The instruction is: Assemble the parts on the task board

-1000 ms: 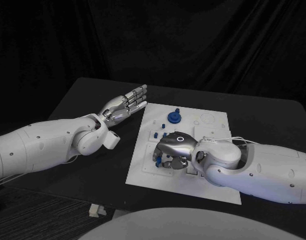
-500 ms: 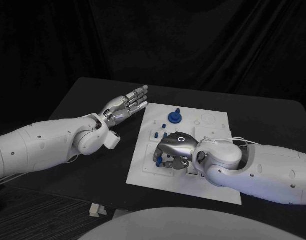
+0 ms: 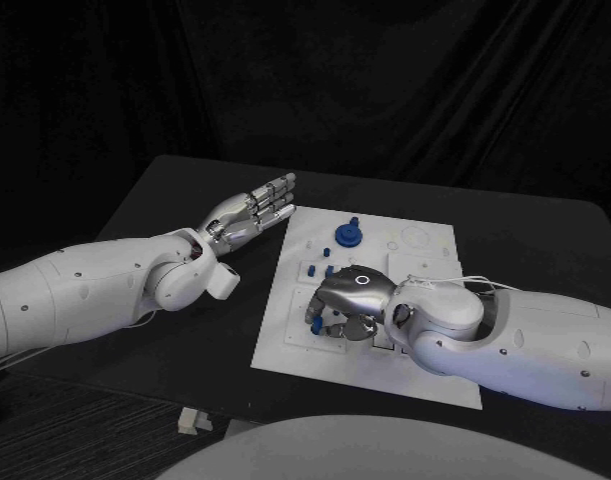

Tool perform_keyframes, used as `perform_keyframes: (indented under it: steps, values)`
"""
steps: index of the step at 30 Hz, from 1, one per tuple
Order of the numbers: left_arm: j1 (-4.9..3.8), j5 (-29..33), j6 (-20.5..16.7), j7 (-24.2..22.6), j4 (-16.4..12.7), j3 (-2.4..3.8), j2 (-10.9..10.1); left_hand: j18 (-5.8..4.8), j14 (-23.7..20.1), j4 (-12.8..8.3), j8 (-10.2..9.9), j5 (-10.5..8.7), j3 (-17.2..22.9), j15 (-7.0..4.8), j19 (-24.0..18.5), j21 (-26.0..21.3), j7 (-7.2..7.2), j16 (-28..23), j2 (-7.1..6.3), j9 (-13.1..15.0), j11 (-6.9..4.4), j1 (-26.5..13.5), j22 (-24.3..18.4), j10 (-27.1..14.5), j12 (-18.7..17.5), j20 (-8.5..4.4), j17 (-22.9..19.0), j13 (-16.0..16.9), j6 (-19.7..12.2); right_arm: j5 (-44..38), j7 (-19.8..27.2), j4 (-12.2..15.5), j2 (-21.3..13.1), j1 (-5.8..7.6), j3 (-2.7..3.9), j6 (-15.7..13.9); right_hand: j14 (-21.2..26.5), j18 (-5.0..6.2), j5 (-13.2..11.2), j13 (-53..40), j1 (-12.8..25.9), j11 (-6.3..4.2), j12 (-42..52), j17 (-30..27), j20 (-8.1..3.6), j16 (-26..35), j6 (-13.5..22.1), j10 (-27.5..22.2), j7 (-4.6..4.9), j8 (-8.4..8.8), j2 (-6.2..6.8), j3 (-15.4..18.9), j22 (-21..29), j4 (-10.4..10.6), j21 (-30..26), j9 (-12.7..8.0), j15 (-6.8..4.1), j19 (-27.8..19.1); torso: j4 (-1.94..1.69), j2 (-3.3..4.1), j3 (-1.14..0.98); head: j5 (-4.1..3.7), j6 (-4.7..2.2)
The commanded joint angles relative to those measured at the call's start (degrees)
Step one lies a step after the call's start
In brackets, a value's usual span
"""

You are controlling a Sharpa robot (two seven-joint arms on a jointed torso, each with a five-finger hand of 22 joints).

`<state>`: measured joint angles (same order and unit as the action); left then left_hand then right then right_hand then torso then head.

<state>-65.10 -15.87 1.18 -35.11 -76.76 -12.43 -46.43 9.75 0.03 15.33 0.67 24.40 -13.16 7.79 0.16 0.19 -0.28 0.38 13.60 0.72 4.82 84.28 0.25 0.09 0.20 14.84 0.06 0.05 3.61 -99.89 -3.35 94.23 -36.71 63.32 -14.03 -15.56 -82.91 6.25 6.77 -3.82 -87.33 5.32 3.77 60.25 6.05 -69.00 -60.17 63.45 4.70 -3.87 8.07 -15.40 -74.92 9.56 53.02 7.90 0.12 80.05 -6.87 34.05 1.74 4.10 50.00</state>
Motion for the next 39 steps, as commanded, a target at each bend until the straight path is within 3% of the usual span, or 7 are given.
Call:
perform_keyframes:
  steps: [1,15,17,22,31,36,39]
  values:
    - [0.12,0.3,0.7,-0.4,-0.1,0.06,0.1,0.55,0.0,0.0,0.3,0.28,0.3,0.38,0.0,0.0,0.35,-0.4,-0.03,0.1,0.27,0.5,0.0,-0.1,-0.2,0.35,-0.1,-0.1,0.0,-0.4,0.0,0.1,-0.1,-0.19,0.01,0.2,0.3,-0.01,-0.5,-0.1,1.0,0.01,0.3,-0.1,-0.09,0.3,0.9,-0.8,-0.04,0.3,0.03,0.6,-6.8,0.1,-0.3,0.0,0.01,-0.4,-0.03,-0.01,0.01,-0.03,0.0]
    - [0.19,0.3,0.5,-0.6,-0.2,0.06,-0.2,0.55,0.0,0.1,0.3,-0.07,0.2,0.35,0.0,0.0,0.75,-0.4,-0.26,0.1,0.11,0.4,0.0,-0.1,-0.2,0.37,-0.1,-0.1,0.2,-0.4,-0.6,2.5,-3.3,0.1,0.08,-6.9,2.3,0.62,-2.8,0.1,1.9,1.37,0.7,-3.0,-0.23,2.5,19.3,-15.1,-0.72,0.48,1.26,7.9,-5.9,2.4,-4.9,-4.0,-0.2,-2.4,-0.03,-0.06,0.02,-0.27,0.0]
    - [0.19,0.3,0.4,-0.6,-0.2,0.06,-0.3,0.55,0.0,0.6,0.3,-0.57,-0.1,0.25,0.0,0.0,0.67,-0.4,-0.5,0.1,0.03,-0.2,0.0,-0.1,-0.2,0.32,-0.1,-0.1,0.2,-0.4,-1.1,3.9,-4.9,0.77,0.16,-9.0,2.8,0.89,-2.9,0.0,0.2,1.41,1.2,-3.8,-0.24,3.1,22.2,-17.7,-0.73,0.45,2.96,9.7,-5.6,7.0,-6.0,-4.4,0.08,-2.8,-0.05,-0.04,0.01,-0.59,0.0]
    - [0.2,0.3,0.2,-0.7,-0.3,0.06,-0.7,0.54,0.0,1.0,0.2,-0.96,-0.5,0.3,0.0,0.0,-1.7,-0.4,-0.78,0.1,0.25,-0.7,0.0,-0.1,-0.2,0.25,-0.1,-0.1,0.2,1.7,-1.8,9.2,-11.1,4.62,0.32,-14.3,3.1,0.91,-3.3,0.1,1.2,1.48,1.6,-4.5,-0.04,3.6,27.7,-19.8,-1.39,1.03,5.03,11.7,-5.5,7.5,-7.1,-4.9,-0.04,-3.1,-0.03,-0.08,0.01,-1.3,0.0]
    - [0.23,0.3,-0.1,-0.9,0.0,0.05,-0.8,0.54,0.0,0.9,0.2,-0.89,-0.5,0.28,0.0,-0.1,-1.85,-0.4,-0.78,0.1,0.25,-0.7,0.0,-0.1,-0.2,0.24,-0.1,-0.1,0.2,11.4,0.7,14.3,-22.5,10.39,0.22,-15.1,1.0,0.02,2.9,-2.1,-1.1,0.34,10.1,0.5,-0.74,-0.8,14.4,-12.9,0.23,-1.54,-2.03,7.7,-6.9,4.2,-1.0,-3.3,-0.8,-0.7,0.12,-0.21,0.04,-3.74,0.0]
    - [0.33,0.3,-0.2,-1.0,0.0,0.05,-0.8,0.54,0.0,0.9,0.3,-0.77,-0.4,0.05,0.0,-0.1,-2.21,-0.4,-0.76,0.1,0.22,-0.5,0.0,-0.1,-0.2,0.14,-0.1,-0.1,0.3,13.5,-0.4,13.0,-26.1,10.53,-0.06,-11.9,1.4,0.22,2.3,-9.3,-0.4,-2.55,23.8,-0.2,-1.02,-0.4,9.2,-1.9,1.53,-3.14,-2.07,8.6,-6.7,2.8,-1.2,-2.3,-1.62,-1.0,0.15,-0.1,0.02,-5.1,0.0]
    - [0.45,0.3,-0.2,-1.0,-0.1,0.05,-1.0,0.54,0.0,0.9,0.3,-0.77,-0.4,0.05,0.0,-0.1,-2.21,-0.4,-0.76,0.1,0.22,-0.5,0.0,-0.1,-0.2,0.14,-0.1,-0.1,0.3,14.1,-4.9,11.8,-27.8,9.44,-0.14,-7.3,1.2,0.42,1.5,-60.6,6.4,-5.22,71.6,-2.0,-3.18,1.5,5.3,8.2,0.01,-4.67,-3.35,11.7,-6.0,4.9,-4.3,1.5,-3.54,-1.6,0.19,-0.06,0.1,-6.01,0.0]
